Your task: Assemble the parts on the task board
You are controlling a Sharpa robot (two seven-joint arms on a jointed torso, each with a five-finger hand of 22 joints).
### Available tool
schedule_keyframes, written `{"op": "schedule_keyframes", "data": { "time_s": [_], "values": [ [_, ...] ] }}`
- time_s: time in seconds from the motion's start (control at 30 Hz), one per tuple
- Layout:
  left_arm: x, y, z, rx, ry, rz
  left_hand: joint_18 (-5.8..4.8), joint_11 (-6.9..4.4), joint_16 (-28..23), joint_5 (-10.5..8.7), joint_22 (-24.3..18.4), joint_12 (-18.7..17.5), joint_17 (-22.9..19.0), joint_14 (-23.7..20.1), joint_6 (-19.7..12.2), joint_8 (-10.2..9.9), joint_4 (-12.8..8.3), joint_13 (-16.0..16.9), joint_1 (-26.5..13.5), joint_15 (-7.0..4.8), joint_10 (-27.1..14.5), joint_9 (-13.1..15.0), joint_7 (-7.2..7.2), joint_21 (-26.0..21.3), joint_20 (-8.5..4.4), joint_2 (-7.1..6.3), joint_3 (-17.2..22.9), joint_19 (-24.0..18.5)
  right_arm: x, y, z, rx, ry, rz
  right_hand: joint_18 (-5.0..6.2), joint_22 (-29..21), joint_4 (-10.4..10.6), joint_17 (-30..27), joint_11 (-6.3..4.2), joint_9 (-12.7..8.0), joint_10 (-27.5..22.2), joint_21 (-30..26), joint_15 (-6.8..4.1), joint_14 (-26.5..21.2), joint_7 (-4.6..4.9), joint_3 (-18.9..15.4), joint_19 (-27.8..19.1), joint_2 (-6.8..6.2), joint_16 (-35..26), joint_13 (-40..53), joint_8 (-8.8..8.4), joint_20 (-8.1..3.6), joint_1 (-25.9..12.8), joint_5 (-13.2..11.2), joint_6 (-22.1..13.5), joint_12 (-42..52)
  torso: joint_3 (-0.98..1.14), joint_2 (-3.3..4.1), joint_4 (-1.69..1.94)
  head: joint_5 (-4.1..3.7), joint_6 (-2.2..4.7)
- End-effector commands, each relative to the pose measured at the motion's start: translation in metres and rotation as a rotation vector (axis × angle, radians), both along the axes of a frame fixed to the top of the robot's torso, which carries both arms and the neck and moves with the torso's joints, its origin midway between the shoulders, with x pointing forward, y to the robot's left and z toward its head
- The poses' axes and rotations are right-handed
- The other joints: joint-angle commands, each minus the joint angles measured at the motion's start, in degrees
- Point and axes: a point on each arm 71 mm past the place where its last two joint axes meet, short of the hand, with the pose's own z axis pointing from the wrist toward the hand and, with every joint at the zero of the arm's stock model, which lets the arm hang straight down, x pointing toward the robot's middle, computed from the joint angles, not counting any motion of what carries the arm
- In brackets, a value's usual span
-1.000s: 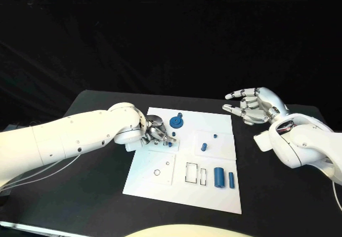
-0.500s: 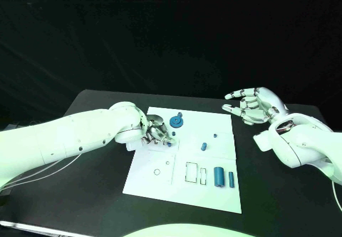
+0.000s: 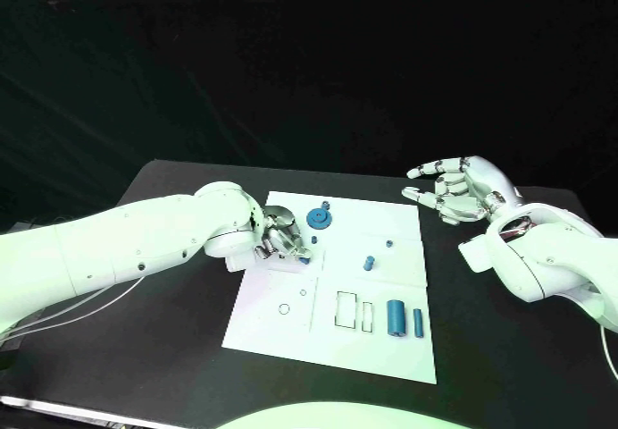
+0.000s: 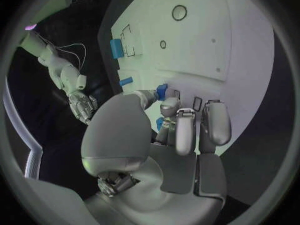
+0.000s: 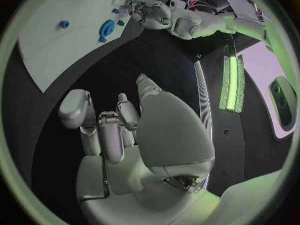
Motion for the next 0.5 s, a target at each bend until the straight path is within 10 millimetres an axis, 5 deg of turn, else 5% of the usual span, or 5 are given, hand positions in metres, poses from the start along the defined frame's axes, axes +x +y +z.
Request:
{"op": "schedule_keyframes", "data": {
  "time_s": [0.03,0.5],
  "values": [
    [-0.0033,-0.0020,0.0017,-0.037,0.015,-0.010,-1.01,-0.08,0.4,0.17,0.2,0.5,9.5,4.2,-0.1,0.4,-6.4,0.3,-0.3,-0.29,0.6,6.4,-0.25,0.4,-0.50,-0.88,7.0,0.1,-0.0005,0.0013,-0.0010,-0.012,0.001,0.018,0.82,0.0,0.2,7.8,-0.13,-0.1,-0.2,-0.1,-0.35,4.0,-0.03,0.2,-0.4,0.00,-0.2,0.0,0.06,0.00,-0.4,0.4,0.1,-0.1,-0.06,-0.05,0.06,-0.01,0.06],
    [-0.0026,0.0053,0.0098,0.063,-0.099,-0.043,-1.14,-0.24,0.8,0.06,0.9,1.1,10.2,4.5,0.2,0.7,-7.3,1.0,-1.3,-0.44,1.4,7.2,-0.40,0.7,-0.60,-1.47,8.8,0.6,0.0000,0.0011,-0.0024,-0.011,0.009,0.026,0.87,-0.2,0.4,7.7,-0.13,-0.1,-0.3,-0.4,-0.36,3.9,-0.05,0.0,-0.5,0.09,-0.3,-0.2,0.09,-0.01,-1.3,0.4,0.1,-0.3,0.08,0.05,-0.03,0.08,0.33]
  ]
}}
